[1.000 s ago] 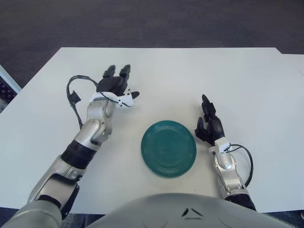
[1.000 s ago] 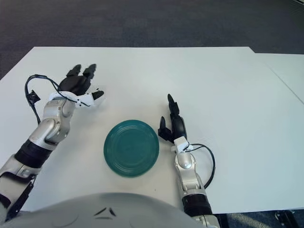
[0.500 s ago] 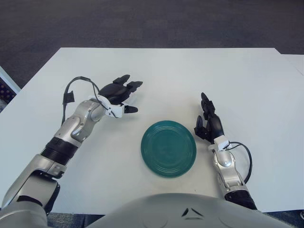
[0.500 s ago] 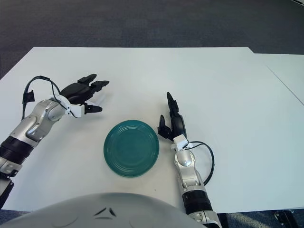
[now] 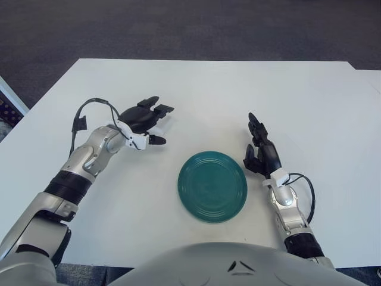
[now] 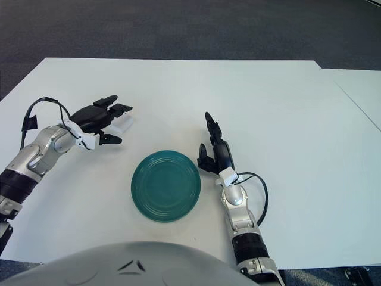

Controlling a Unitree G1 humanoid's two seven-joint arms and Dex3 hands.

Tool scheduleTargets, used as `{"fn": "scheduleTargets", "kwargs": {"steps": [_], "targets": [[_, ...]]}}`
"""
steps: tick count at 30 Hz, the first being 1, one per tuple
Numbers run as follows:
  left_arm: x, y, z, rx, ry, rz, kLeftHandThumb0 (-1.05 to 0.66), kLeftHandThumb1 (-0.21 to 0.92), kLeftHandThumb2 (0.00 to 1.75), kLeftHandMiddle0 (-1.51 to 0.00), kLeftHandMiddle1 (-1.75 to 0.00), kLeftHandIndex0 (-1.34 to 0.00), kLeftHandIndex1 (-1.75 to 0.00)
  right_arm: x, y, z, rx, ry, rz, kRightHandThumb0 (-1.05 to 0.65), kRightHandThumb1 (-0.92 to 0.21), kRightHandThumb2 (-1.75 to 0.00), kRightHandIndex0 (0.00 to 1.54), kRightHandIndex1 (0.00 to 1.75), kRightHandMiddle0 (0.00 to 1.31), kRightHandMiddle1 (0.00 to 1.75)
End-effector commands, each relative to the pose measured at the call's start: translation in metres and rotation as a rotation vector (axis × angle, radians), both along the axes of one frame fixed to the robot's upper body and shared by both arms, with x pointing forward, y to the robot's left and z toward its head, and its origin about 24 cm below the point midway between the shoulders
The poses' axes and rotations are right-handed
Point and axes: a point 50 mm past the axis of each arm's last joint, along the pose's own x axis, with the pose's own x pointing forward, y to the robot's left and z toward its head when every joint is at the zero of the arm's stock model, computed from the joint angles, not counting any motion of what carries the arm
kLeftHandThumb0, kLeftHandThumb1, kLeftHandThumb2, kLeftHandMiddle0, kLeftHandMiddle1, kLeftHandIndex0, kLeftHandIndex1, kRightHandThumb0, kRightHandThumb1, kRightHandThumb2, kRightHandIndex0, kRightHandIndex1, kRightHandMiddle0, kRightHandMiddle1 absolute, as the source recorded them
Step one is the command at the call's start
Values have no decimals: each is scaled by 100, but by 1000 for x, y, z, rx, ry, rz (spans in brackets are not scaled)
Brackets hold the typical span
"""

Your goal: Put the charger into the plate.

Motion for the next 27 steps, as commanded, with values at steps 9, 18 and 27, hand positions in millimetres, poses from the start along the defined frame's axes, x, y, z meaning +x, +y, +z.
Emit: {"fn": "scheduleTargets", "kwargs": {"steps": [9,18,27], "targets": [[8,8,13,-6,-123,60,-105,92,33,0,0,0,-62,-29,-7,-1,147,151,-242,-87,-92,-100,6,0,0,24],[11,10,15,7,-156,85,-105,92,27,0,0,0,-60,-31,-4,2,206,167,-234,-85,-92,-97,13,2,0,36],[20,12,11,18,-192,111,-105,92,30,0,0,0,-57,-32,-5,1,63,164,-258,-82,-92,-95,7,0,0,25]]}}
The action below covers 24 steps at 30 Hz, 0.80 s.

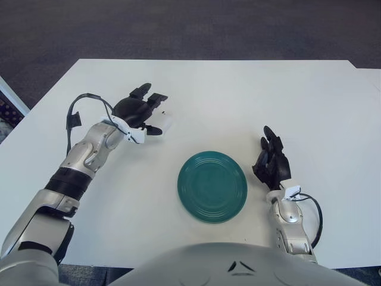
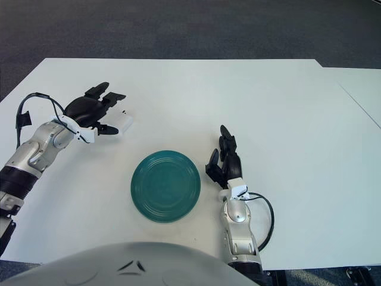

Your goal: Put the charger into the plate.

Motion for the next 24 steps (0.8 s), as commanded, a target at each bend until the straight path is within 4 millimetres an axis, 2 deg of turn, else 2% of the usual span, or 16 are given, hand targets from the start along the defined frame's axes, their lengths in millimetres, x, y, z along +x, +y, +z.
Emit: {"fn": "scheduleTargets", "kwargs": {"steps": [1,5,14,19,24], "targets": [[8,0,3,4,-45,10,-105,92,31,0,0,0,-57,-2,0,-4,-29,17,-3,-81,-92,-95,7,0,0,25],[12,0,0,4,-59,14,-105,92,36,0,0,0,-59,-2,0,-3,-69,2,-17,-82,-92,-96,8,1,0,25],[14,-1,-2,3,-69,0,-105,92,43,-3,-1,-1,-67,-1,2,-5,64,38,-44,-83,-92,-96,10,1,0,30],[15,-3,-4,1,-56,-8,-105,92,43,-5,-1,-3,-70,-1,2,-5,92,16,-33,-87,-92,-92,11,1,0,34],[15,-3,-6,0,-43,-17,-105,92,40,-6,-1,-3,-71,-1,2,-6,111,10,-1,-86,-92,-91,9,1,0,30]]}}
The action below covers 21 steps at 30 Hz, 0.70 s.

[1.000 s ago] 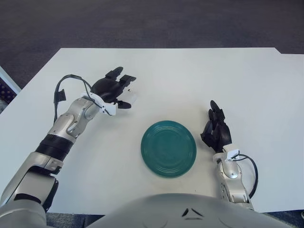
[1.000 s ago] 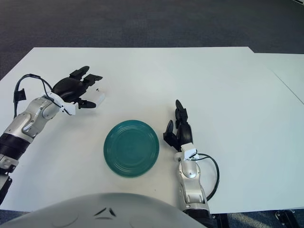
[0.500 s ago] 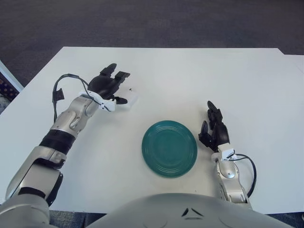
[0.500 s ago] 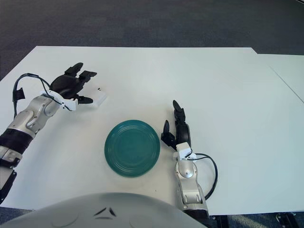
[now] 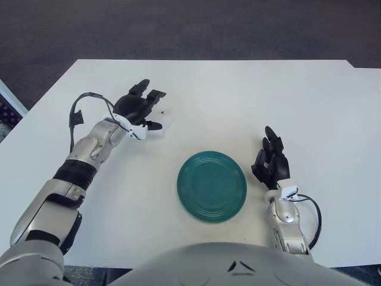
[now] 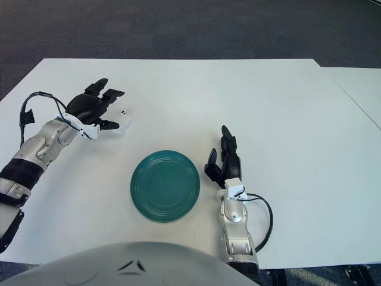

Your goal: Put the charger into the plate.

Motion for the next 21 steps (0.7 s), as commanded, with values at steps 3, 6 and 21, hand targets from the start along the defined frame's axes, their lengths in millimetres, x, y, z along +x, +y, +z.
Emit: {"fn": "scheduleTargets", "kwargs": {"steps": [3,6,21], "targets": [[4,-4,3,3,-2,-24,-105,92,37,-6,-1,-3,-72,-1,0,-3,10,37,11,-84,-92,-92,10,1,0,30],[3,-8,3,3,19,-49,-105,92,34,-7,-1,-3,-73,-1,2,-1,11,29,8,-84,-92,-95,11,2,0,30],[-1,-16,-6,22,88,-120,-105,92,32,-10,-1,-6,-76,-1,3,2,38,46,56,-83,-92,-94,13,1,0,33]]}}
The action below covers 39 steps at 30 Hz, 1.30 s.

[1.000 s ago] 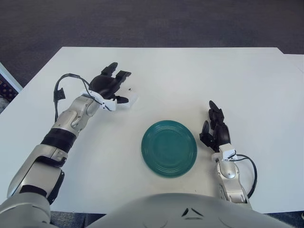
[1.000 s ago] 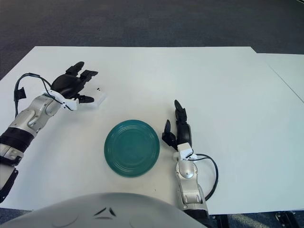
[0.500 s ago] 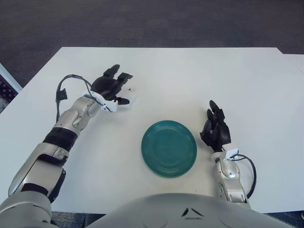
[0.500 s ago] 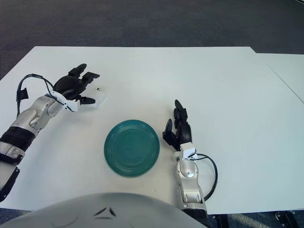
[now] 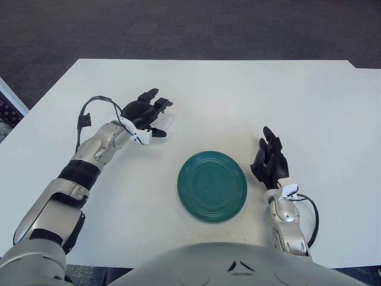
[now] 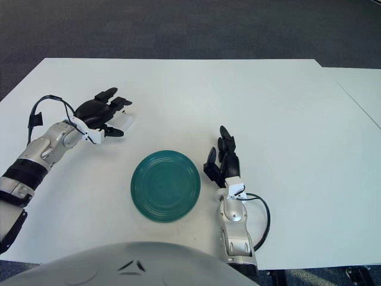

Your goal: Put the charger into the plate.

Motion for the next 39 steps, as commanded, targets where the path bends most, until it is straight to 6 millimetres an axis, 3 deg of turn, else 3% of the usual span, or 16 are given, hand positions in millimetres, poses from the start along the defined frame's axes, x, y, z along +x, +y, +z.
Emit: {"fn": "scheduleTargets", "kwargs": {"steps": [1,4,15,24,28,32,35,39], "targets": [[4,-1,6,16,-6,-19,-105,92,32,-10,-1,-6,-76,-2,-2,-1,-23,12,1,-83,-92,-94,13,0,0,33],[3,-2,6,27,1,-34,-105,92,33,-10,-1,-6,-77,-2,-2,0,-61,28,-65,-82,-92,-95,15,1,0,36],[1,-5,3,63,23,-79,-105,92,39,-11,-1,-6,-78,-2,-4,0,-98,-21,12,-81,-92,-96,15,1,0,36],[0,-5,-5,85,37,-87,-105,92,31,-9,0,-4,-78,-2,-4,-2,-78,2,-33,-81,-92,-96,15,0,0,37],[1,-4,-7,83,39,-80,-105,92,29,-9,0,-4,-78,-2,-5,-3,-166,21,-81,-82,-92,-97,15,0,0,37],[2,-3,-8,84,35,-71,-105,92,30,-9,0,-4,-79,-1,-5,-8,-54,0,-45,-83,-92,-94,15,0,0,42],[3,-2,-9,85,29,-65,-105,92,31,-9,0,-5,-79,-1,-5,-9,-72,10,18,-82,-92,-94,12,0,0,38],[4,-1,-9,85,20,-60,-105,92,32,-10,0,-5,-80,-1,-3,-1,-114,-13,-45,-82,-92,-96,14,2,0,40]]}}
